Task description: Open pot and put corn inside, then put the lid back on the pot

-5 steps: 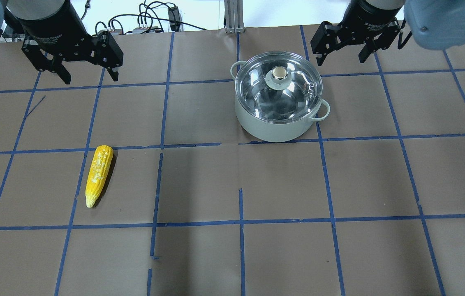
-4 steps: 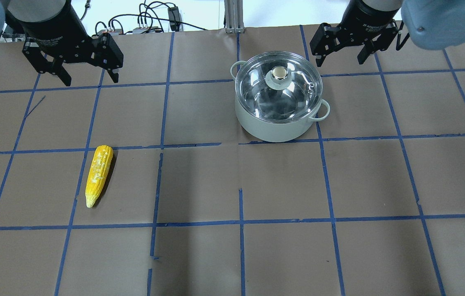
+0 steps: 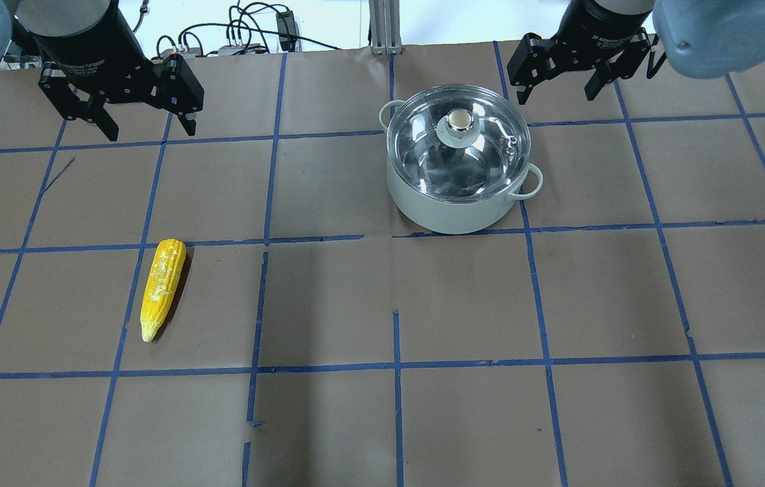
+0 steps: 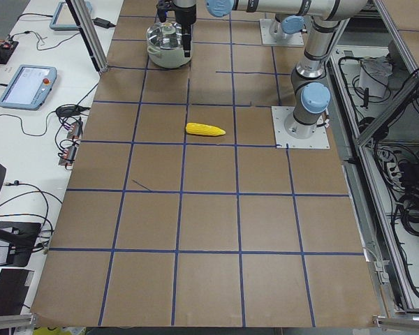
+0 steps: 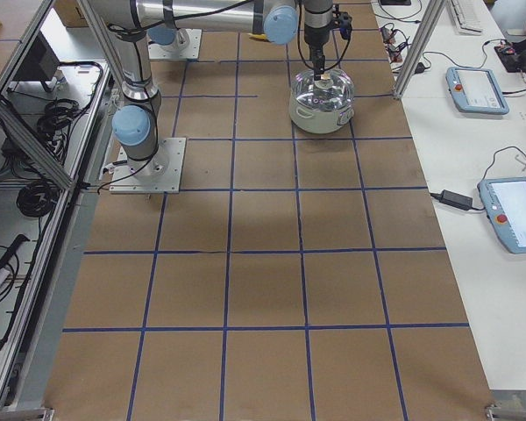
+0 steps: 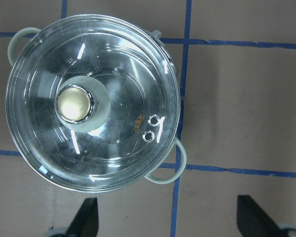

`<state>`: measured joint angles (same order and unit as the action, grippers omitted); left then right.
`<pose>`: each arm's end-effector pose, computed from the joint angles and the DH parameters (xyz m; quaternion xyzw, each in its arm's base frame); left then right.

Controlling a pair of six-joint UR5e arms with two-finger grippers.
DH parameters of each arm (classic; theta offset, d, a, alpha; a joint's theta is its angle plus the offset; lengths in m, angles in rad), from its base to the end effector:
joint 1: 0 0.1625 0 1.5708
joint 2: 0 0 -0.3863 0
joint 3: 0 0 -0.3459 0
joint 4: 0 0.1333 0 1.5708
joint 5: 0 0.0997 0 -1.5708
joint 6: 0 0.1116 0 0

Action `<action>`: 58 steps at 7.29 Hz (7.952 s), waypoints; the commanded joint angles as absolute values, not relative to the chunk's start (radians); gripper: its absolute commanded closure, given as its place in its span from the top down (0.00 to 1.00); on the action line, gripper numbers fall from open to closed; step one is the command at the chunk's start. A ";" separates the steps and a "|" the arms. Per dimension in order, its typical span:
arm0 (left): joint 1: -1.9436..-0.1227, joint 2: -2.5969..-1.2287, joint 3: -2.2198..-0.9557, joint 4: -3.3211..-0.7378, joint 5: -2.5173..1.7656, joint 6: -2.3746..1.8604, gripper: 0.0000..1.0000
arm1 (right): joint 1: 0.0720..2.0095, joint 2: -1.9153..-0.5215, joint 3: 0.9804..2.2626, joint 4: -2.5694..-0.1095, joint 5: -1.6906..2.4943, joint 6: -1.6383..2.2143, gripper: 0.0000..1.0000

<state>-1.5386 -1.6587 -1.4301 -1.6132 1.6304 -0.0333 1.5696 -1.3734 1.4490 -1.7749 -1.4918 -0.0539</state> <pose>-0.1111 -0.4840 0.4552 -0.0329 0.9990 -0.0052 0.0298 0.1415 -0.5340 0.4176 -0.0288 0.9967 -0.0652 0.0376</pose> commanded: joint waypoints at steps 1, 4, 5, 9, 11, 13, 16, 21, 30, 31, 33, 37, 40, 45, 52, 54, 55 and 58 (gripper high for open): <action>-1.539 -1.664 -1.439 -1.612 1.631 -0.025 1.00 | 1.597 -1.291 1.396 -1.807 -1.520 0.000 1.00; -1.539 -1.678 -1.428 -1.611 1.632 -0.025 1.00 | 1.703 -1.191 1.356 -1.850 -1.566 0.020 1.00; -1.539 -1.678 -1.430 -1.611 1.632 -0.025 1.00 | 1.707 -1.157 1.355 -1.862 -1.568 0.020 1.00; -1.539 -1.677 -1.439 -1.611 1.634 -0.025 1.00 | 1.727 -1.106 1.318 -1.890 -1.568 0.020 1.00; -1.539 -1.677 -1.439 -1.611 1.634 -0.025 1.00 | 1.735 -1.079 1.310 -1.894 -1.569 0.023 0.99; -1.539 -1.677 -1.439 -1.609 1.634 -0.025 1.00 | 1.750 -1.074 1.310 -1.894 -1.571 0.041 0.96; -1.539 -1.677 -1.439 -1.609 1.634 -0.023 1.00 | 1.752 -1.074 1.315 -1.893 -1.572 0.043 0.77; -1.539 -1.677 -1.439 -1.609 1.634 -0.025 1.00 | 1.769 -1.078 1.296 -1.864 -1.572 0.052 0.38; -1.384 -1.782 -1.744 -1.306 1.631 0.271 1.00 | 1.500 -1.457 1.311 -1.428 -1.555 -0.179 0.31; -1.341 -1.817 -1.808 -1.207 1.617 0.340 1.00 | 1.500 -1.491 1.381 -1.451 -1.552 -0.184 0.31; -1.269 -1.867 -1.943 -0.987 1.597 0.469 1.00 | 1.499 -1.511 1.480 -1.583 -1.566 -0.186 0.33; -1.249 -1.899 -2.048 -0.894 1.608 0.515 0.54 | 1.500 -1.496 1.424 -1.583 -1.568 -0.178 0.34; -1.278 -1.875 -2.022 -0.914 1.603 0.395 0.24 | 1.503 -1.451 1.362 -1.575 -1.563 -0.169 0.34; -1.570 -1.856 -1.707 -1.175 1.484 0.059 0.22 | 1.505 -1.439 1.361 -1.565 -1.597 -0.178 0.34; -1.928 -2.291 -0.973 -1.368 1.456 -0.359 0.23 | 1.494 -1.456 1.387 -1.563 -1.611 -0.181 0.33; -1.940 -2.354 -0.910 -1.359 1.454 -0.360 0.24 | 1.494 -1.457 1.385 -1.563 -1.628 -0.176 0.33; -1.945 -2.379 -0.901 -1.353 1.453 -0.359 0.37 | 1.494 -1.457 1.385 -1.565 -1.628 -0.175 0.33; -1.933 -2.359 -0.926 -1.333 1.453 -0.336 1.00 | 1.494 -1.456 1.385 -1.568 -1.624 -0.175 0.33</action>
<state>-1.9411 -2.3721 -0.9143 -1.3246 1.4531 -0.3454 1.4941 -1.4565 1.3844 -1.5670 -1.6255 -0.1750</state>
